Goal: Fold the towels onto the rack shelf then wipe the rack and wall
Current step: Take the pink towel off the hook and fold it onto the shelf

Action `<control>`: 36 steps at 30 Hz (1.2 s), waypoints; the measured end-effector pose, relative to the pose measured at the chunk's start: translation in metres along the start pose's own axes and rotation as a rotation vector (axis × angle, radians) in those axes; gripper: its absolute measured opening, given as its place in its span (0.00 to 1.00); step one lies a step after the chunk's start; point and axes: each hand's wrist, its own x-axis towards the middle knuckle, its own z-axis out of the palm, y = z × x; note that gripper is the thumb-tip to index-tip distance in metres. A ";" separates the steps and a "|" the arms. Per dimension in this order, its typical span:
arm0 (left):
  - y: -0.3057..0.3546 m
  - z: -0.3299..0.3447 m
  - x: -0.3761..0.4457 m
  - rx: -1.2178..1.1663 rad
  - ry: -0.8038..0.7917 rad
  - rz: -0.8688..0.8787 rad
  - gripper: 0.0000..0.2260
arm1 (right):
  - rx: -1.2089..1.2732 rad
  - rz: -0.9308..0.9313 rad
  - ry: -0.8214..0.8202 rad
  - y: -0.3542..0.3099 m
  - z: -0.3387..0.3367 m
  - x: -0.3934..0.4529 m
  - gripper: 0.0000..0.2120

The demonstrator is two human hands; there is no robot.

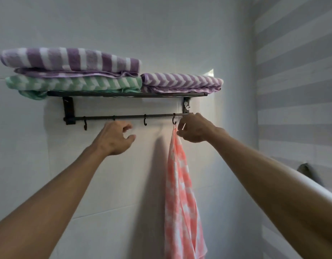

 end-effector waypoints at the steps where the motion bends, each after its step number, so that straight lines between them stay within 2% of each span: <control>1: 0.004 0.022 0.004 -0.024 -0.009 -0.012 0.18 | 0.009 0.013 -0.014 0.016 0.012 0.005 0.08; 9: 0.031 0.166 0.036 -0.162 -0.126 -0.172 0.12 | 0.209 0.124 -0.110 0.115 0.113 0.054 0.09; 15: 0.036 0.240 0.073 -0.214 -0.152 -0.342 0.13 | 0.607 0.174 -0.185 0.147 0.171 0.107 0.26; 17: 0.036 0.257 0.082 -0.257 -0.137 -0.371 0.13 | 0.773 0.158 -0.179 0.151 0.184 0.123 0.28; 21: 0.036 0.278 0.100 -0.303 -0.084 -0.405 0.19 | 1.024 0.084 -0.194 0.154 0.207 0.147 0.24; 25: 0.037 0.290 0.116 -0.280 -0.005 -0.354 0.18 | 1.206 0.013 -0.210 0.156 0.220 0.166 0.17; 29: 0.037 0.291 0.126 -0.190 0.136 -0.340 0.21 | 1.272 -0.022 -0.048 0.155 0.226 0.179 0.04; 32: 0.036 0.289 0.128 -0.246 0.291 -0.335 0.21 | 1.346 -0.043 0.065 0.153 0.221 0.181 0.03; 36: 0.045 0.280 0.128 -0.325 0.421 -0.298 0.21 | 1.415 -0.067 0.166 0.146 0.208 0.181 0.03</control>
